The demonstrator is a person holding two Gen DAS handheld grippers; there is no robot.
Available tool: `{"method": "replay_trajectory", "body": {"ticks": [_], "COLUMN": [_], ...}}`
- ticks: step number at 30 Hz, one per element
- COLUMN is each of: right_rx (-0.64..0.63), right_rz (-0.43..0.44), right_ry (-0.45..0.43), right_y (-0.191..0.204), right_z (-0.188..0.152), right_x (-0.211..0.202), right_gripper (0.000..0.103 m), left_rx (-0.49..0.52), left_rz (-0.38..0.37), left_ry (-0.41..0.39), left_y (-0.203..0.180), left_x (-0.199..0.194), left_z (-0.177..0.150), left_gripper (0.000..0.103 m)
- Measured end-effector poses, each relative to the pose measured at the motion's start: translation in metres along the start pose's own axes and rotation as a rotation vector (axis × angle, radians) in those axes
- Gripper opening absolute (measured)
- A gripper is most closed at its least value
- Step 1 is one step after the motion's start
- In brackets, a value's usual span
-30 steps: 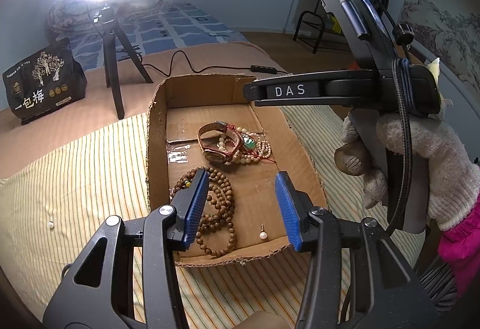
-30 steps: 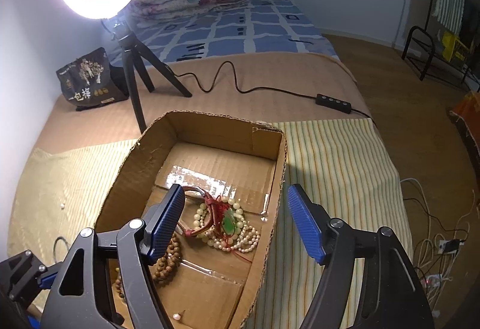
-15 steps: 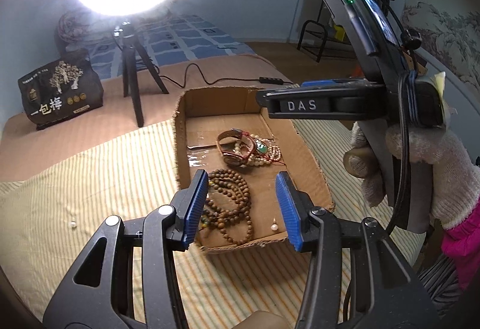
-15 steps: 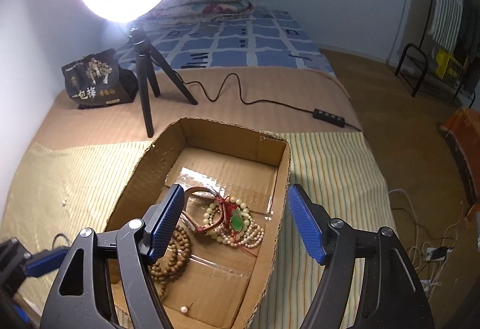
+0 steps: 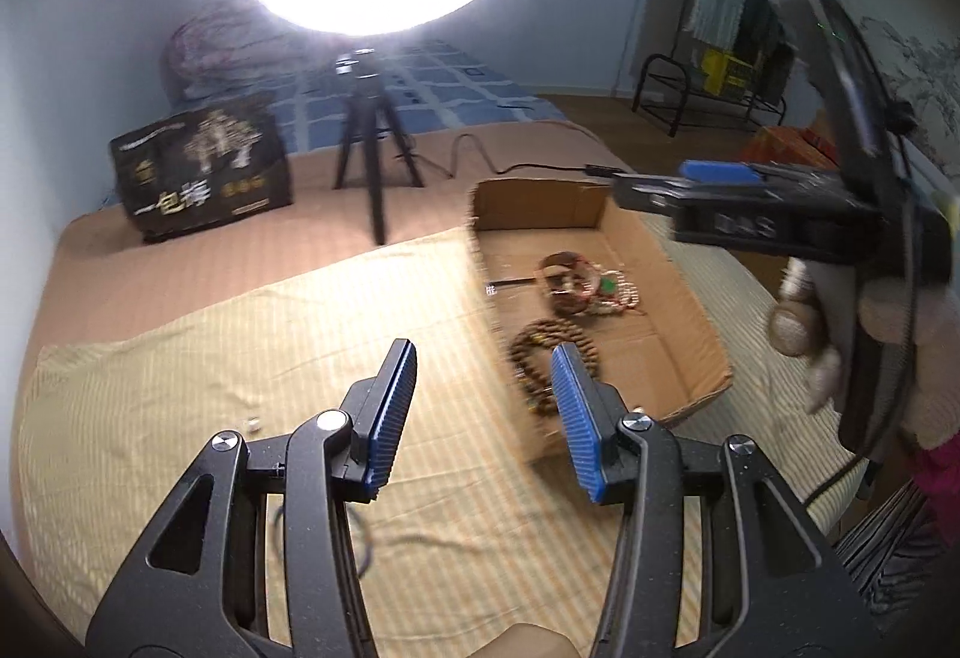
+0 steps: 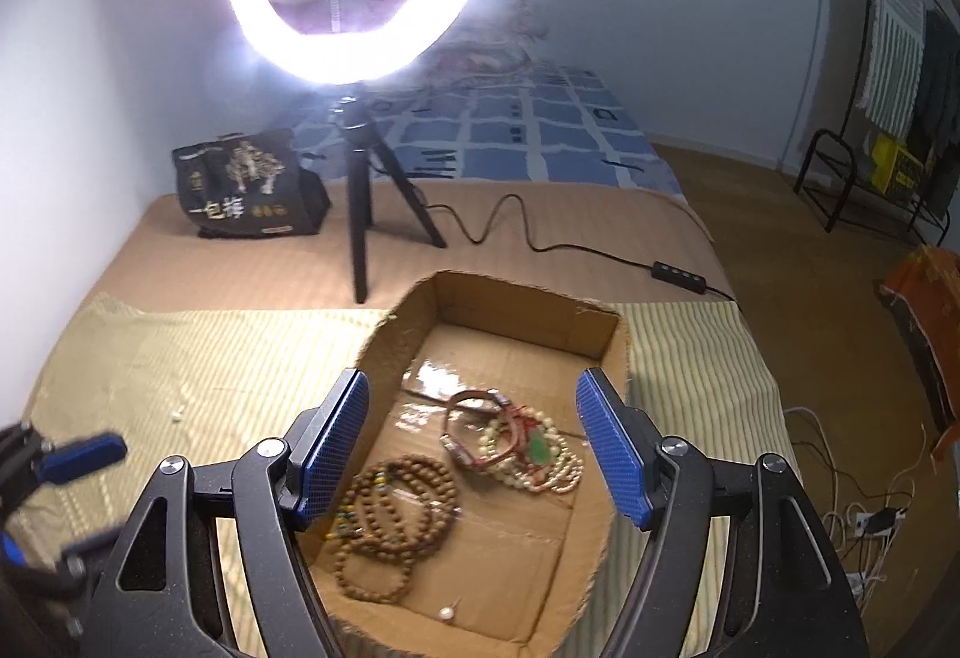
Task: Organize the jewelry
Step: 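Move right tool to blue bangle while left tool moves to second pearl earring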
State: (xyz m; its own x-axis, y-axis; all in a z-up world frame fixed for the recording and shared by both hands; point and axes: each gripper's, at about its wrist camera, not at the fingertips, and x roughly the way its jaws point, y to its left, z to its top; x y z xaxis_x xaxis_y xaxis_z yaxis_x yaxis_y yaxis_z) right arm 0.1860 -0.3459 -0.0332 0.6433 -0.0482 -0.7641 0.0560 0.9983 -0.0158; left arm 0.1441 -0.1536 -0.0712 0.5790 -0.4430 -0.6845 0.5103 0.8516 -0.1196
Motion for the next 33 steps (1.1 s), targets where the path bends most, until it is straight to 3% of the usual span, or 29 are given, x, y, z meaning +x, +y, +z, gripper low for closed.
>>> {"method": "replay_trajectory", "body": {"ticks": [9, 14, 21, 29, 33], "right_rx": [-0.034, -0.103, -0.198, -0.160, -0.171], "right_rz": [0.050, 0.112, 0.183, 0.269, 0.276], "right_ry": [-0.005, 0.018, 0.067, 0.140, 0.129], "right_y": [0.035, 0.074, 0.131, 0.165, 0.181], "right_z": [-0.015, -0.036, -0.076, -0.119, -0.130], "right_x": [-0.017, -0.021, -0.011, 0.019, 0.028], "right_gripper": [0.071, 0.071, 0.071, 0.071, 0.072], "left_rx": [-0.058, -0.098, -0.117, -0.119, -0.107], "left_rz": [0.065, 0.083, 0.094, 0.067, 0.048], "left_ry": [-0.014, -0.002, 0.037, 0.089, 0.103], "left_y": [0.067, 0.103, 0.144, 0.173, 0.177], "left_x": [-0.023, -0.025, -0.016, 0.011, 0.026], "left_z": [-0.007, -0.015, -0.031, -0.049, -0.056], "left_gripper": [0.048, 0.048, 0.048, 0.048, 0.048]}}
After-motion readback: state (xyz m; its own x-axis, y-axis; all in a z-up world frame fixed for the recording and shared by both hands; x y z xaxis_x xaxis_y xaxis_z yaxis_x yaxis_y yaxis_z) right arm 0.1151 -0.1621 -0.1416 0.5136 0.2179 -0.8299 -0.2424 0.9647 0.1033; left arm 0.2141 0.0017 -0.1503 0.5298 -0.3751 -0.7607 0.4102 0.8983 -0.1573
